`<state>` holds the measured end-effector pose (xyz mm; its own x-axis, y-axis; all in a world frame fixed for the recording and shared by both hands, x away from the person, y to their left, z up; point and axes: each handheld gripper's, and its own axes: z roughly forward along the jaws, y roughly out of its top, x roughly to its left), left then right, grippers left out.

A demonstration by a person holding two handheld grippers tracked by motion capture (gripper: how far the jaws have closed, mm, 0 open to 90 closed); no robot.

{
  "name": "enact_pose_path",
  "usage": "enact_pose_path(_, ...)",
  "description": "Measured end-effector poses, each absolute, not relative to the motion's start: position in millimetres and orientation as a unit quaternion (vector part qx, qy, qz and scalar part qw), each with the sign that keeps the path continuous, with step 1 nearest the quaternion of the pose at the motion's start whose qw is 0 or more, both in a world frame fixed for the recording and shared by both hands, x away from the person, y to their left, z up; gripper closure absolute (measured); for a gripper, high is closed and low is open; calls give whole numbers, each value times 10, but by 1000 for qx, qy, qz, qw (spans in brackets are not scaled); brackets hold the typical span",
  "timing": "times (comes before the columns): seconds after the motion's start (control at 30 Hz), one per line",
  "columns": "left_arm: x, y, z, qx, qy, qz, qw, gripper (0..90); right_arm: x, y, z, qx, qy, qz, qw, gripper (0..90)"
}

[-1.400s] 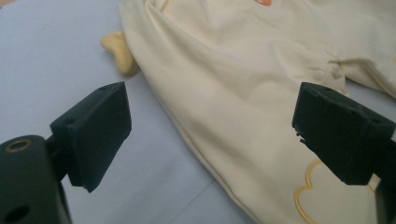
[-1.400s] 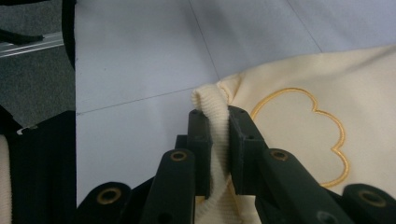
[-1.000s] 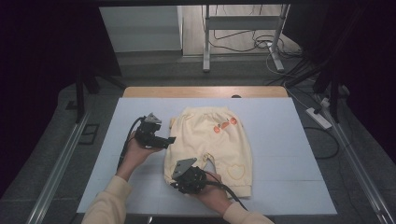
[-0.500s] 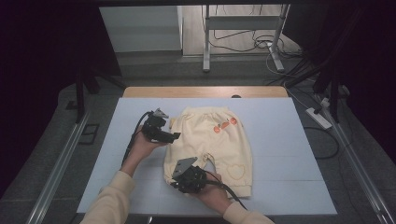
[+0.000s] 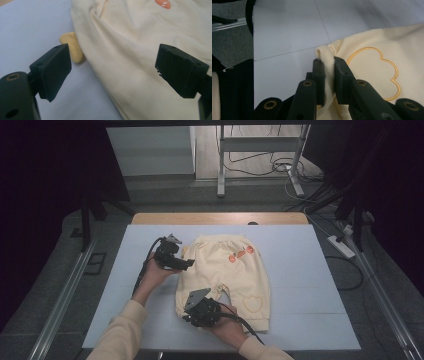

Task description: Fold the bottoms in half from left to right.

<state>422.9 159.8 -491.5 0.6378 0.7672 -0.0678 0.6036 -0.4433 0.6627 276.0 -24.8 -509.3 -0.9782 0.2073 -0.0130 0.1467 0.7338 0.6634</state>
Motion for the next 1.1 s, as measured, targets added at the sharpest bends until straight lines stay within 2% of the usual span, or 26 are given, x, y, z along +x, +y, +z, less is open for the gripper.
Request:
enact_pose_path(0.47,4410,1621,-5096,838,421,113,327,226,2754,-249,-5098,95,931,351,42,795)
enact_pose_path(0.83,4476,1621,-5246,843,426,92,314,260,2752,-247,-5109,93,931,349,43,795)
enact_pose_path(1.1,4475,1590,-5297,854,413,71,309,469,2747,-251,-5108,91,932,349,46,795)
